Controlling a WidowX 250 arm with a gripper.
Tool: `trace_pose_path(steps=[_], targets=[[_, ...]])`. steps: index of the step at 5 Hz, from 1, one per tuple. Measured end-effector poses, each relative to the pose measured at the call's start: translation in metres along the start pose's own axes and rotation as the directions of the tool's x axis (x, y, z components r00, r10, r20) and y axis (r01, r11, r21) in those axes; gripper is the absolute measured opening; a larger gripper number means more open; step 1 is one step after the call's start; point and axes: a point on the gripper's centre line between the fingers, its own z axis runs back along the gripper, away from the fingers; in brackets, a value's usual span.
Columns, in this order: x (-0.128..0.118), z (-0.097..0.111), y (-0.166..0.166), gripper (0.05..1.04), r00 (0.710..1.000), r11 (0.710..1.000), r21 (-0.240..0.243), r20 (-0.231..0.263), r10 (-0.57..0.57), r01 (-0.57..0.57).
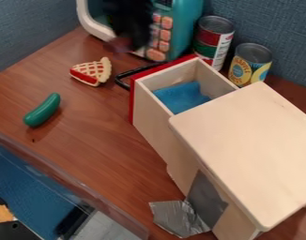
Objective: Take the brown object out of the drawer and put it on the bottom left side of the table
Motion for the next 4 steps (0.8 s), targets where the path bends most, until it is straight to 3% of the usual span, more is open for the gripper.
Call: trace_pose_path(steps=[1,2,3,4], targets=[[-0.023,-0.014,0.043,0.575,0.994,0.994,0.055,-0.05,0.094,-0.091],[-0.06,-0.024,0.091,0.575,0.966,0.966,0.094,-0.074,0.246,-0.239],[-0.102,-0.044,0.126,0.575,0.948,0.957,0.105,-0.145,0.285,-0.272],[-0.141,-0.064,0.155,0.575,0.934,0.948,0.134,-0.179,0.309,-0.288]])
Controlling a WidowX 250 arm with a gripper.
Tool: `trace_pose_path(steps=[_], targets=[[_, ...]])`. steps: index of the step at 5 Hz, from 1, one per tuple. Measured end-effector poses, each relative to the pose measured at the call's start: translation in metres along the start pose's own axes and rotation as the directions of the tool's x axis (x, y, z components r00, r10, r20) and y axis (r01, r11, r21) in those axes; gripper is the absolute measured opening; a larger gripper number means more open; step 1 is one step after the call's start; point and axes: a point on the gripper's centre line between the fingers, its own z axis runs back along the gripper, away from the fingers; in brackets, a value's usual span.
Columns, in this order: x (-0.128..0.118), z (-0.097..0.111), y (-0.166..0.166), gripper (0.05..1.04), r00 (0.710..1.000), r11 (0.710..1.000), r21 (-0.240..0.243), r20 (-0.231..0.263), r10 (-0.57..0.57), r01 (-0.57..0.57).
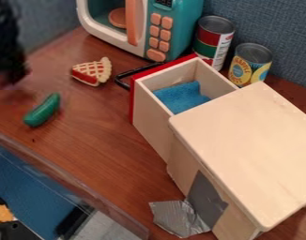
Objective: Take the brown object out of the drawer and put it on the bottom left side of the table
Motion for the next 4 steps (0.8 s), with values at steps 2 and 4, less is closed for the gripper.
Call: trace_pose_path(steps=[2,4], targets=[[-0.03,-0.017,0.029,0.944,0.996,0.997,0.018,0.033,-0.077,0.077],[-0.036,0.058,0.025,1.004,0.984,0.986,-0.078,0.113,-0.138,0.147]])
